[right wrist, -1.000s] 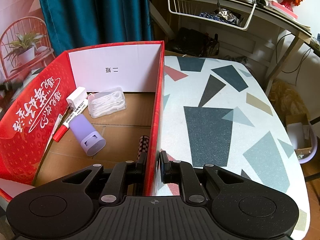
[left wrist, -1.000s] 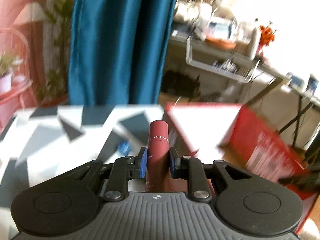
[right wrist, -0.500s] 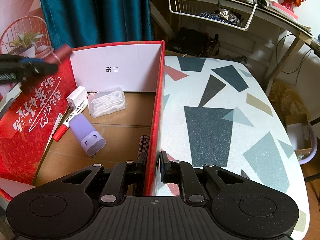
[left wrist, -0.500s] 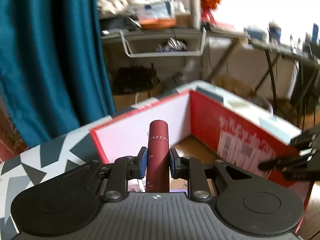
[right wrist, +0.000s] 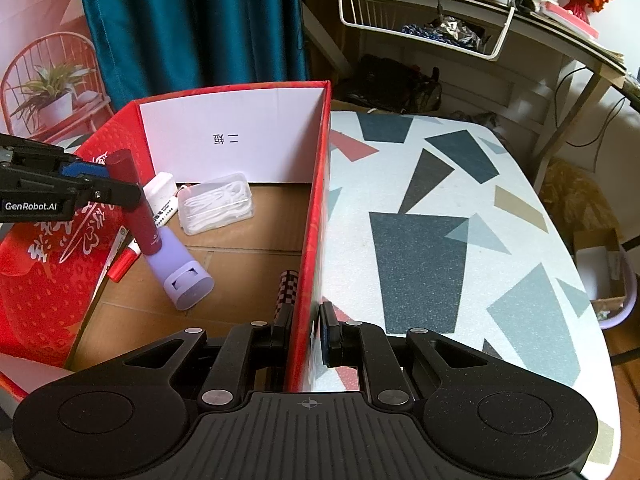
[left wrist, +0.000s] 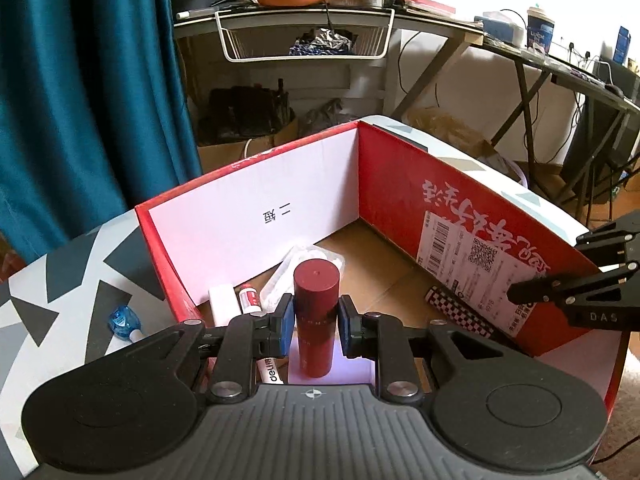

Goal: Organize rigid objects
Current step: 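Carry the red lipstick tube into the red box and open the left gripper, then move the open left gripper back to the gold card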

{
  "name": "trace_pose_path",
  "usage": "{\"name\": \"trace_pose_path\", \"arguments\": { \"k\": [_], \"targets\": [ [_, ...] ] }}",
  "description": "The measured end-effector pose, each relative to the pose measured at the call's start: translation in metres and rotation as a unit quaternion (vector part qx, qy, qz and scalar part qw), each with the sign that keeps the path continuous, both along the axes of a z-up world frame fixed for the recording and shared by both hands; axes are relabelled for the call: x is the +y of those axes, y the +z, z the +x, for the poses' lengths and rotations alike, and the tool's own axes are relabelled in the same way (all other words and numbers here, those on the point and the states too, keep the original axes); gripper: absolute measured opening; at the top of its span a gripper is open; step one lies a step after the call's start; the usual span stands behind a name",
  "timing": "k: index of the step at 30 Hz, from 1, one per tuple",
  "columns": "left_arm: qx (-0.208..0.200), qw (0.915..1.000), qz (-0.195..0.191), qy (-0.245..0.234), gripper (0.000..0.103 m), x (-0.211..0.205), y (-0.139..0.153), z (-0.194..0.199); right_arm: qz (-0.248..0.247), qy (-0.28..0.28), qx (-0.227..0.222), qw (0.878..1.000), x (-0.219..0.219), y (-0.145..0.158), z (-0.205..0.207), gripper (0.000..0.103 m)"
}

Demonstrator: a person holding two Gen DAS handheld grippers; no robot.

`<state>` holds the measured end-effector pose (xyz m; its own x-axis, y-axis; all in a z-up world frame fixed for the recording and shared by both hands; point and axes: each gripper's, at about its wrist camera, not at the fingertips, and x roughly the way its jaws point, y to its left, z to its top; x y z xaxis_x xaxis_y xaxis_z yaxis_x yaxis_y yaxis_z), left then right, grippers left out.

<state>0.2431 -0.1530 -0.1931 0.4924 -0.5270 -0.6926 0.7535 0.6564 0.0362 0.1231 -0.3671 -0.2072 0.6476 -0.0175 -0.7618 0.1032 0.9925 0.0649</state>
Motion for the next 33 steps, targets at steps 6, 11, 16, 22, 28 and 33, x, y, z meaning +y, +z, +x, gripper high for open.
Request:
{"name": "trace_pose_path", "arguments": {
  "k": [6, 11, 16, 22, 28, 33],
  "targets": [
    [0.017, 0.9994, -0.029, 0.002, 0.025, 0.006, 0.004, 0.004, -0.001, 0.000, 0.000, 1.000, 0.001, 0.000, 0.000, 0.013],
    [0.034, 0.9971, -0.064, -0.024, 0.055, 0.006, 0.009, 0.002, -0.001, -0.001, 0.001, 1.000, 0.000, 0.000, 0.000, 0.013],
    [0.038, 0.9934, -0.101, -0.041, 0.074, 0.009, 0.017, -0.003, -0.001, -0.001, 0.000, 1.000, 0.000, 0.000, -0.001, 0.013],
    [0.015, 0.9911, -0.132, 0.014, 0.082, 0.040, 0.032, 0.007, 0.000, 0.000, 0.000, 1.000, 0.000, 0.000, -0.002, 0.013],
    [0.000, 0.9818, -0.133, 0.136, 0.082, 0.097, 0.032, 0.034, 0.000, 0.000, 0.000, 1.000, 0.000, 0.001, -0.002, 0.013],
    [-0.008, 0.9655, -0.111, 0.235, 0.071, 0.133, 0.015, 0.046, 0.000, -0.001, 0.000, 1.000, 0.000, 0.001, -0.002, 0.013]
  ]
}}
